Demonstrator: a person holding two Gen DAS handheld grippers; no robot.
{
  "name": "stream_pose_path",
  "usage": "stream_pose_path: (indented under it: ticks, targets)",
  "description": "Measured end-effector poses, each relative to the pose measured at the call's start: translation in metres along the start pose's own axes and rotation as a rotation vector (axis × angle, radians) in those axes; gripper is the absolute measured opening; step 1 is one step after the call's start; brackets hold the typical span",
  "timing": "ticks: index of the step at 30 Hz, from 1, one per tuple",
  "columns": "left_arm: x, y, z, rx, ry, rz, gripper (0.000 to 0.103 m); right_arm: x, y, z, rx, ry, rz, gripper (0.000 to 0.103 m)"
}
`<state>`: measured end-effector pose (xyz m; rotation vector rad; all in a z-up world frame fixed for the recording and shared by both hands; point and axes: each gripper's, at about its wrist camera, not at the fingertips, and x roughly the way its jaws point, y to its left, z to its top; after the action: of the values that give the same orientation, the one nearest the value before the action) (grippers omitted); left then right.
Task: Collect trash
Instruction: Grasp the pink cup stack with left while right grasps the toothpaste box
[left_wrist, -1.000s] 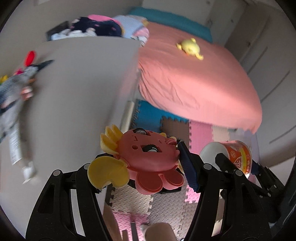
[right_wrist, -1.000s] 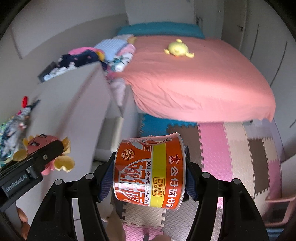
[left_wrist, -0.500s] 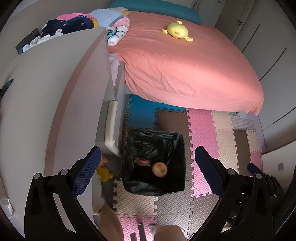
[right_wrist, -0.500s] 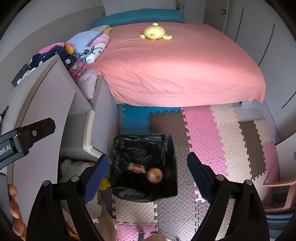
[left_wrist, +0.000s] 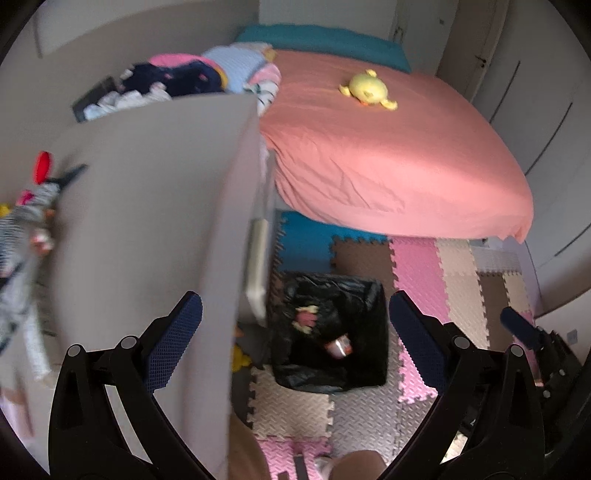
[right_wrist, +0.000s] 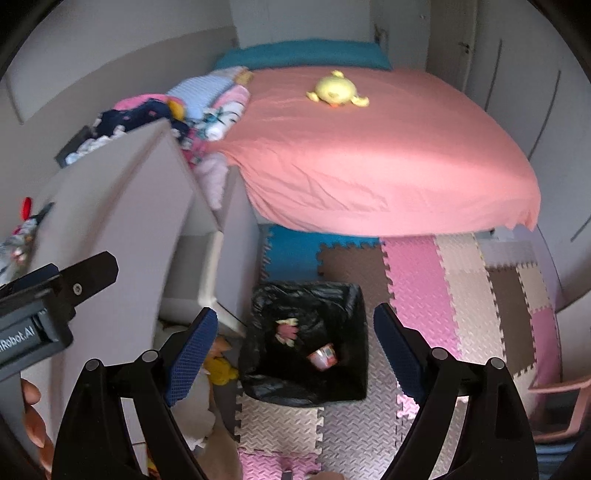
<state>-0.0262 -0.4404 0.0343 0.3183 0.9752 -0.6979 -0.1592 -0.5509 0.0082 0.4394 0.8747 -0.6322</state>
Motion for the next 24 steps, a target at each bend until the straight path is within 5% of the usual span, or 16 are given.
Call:
stream_pose_path:
  ticks: [13,24]
  targets:
    - [-0.096,0.139,-0.033,-0.175,-0.091,0.132,0.098,-0.049,0.117,0.006,-0.191,-0.067,0.144,0.087]
    - [-0.138,0.235,-0.105,-0.187,-0.034,0.199,0.098,-0.055,0.211,-0.02,-0.352,-0.02,0.271,0.087]
